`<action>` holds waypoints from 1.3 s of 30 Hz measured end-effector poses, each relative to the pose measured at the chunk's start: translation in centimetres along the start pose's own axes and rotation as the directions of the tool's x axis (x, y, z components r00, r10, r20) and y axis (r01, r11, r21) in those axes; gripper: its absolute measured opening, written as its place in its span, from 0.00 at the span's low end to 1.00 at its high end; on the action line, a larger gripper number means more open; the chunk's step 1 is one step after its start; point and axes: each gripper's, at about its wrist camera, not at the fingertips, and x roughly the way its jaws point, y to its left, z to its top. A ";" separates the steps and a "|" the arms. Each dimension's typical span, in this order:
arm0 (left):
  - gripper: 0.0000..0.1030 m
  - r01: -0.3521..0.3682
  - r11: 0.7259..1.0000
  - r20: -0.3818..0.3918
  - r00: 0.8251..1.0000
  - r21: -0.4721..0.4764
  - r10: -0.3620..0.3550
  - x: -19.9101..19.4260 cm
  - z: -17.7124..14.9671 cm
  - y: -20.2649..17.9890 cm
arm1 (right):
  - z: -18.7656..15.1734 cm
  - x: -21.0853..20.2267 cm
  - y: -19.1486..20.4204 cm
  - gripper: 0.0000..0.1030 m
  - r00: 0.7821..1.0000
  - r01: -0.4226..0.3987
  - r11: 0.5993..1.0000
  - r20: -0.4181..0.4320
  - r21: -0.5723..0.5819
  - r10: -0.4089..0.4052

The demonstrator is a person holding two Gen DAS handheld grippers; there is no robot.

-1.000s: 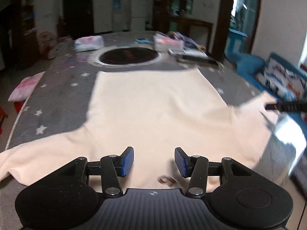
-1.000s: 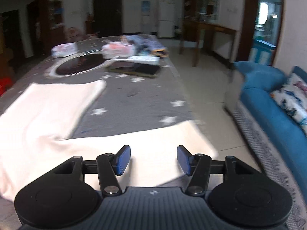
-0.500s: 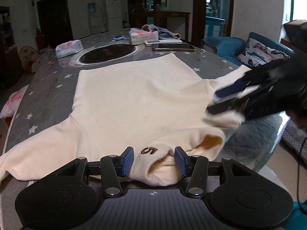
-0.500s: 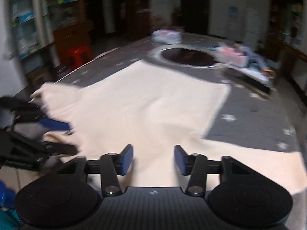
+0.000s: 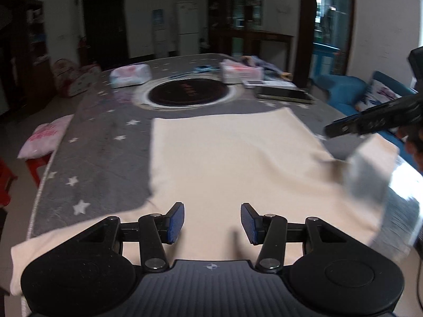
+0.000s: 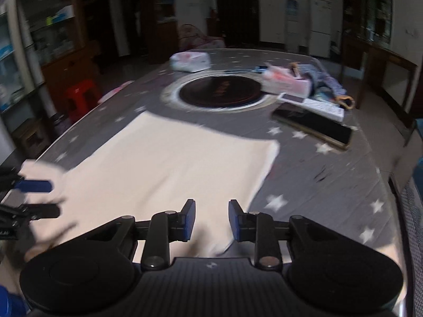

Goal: Fold clothes

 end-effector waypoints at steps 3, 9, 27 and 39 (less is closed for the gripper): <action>0.49 -0.026 0.999 -0.013 1.000 -0.025 0.025 1.2 0.5 1.2 | 2.1 1.9 -2.0 0.22 0.999 0.030 0.998 -0.014 0.047 -0.029; 0.49 -0.053 0.997 -0.038 0.998 -0.052 0.052 2.5 0.4 2.6 | 4.6 6.7 -4.6 0.22 0.995 0.090 0.992 -0.060 0.092 -0.085; 0.49 -0.067 0.993 -0.063 0.996 -0.101 0.061 4.8 0.2 4.9 | 7.9 15.0 -4.5 0.04 0.977 0.195 0.979 -0.078 -0.056 -0.199; 0.49 0.004 0.998 0.005 1.000 -0.065 -0.004 1.6 0.7 1.4 | 5.8 6.5 -1.7 0.13 0.993 0.100 0.986 -0.045 -0.135 -0.107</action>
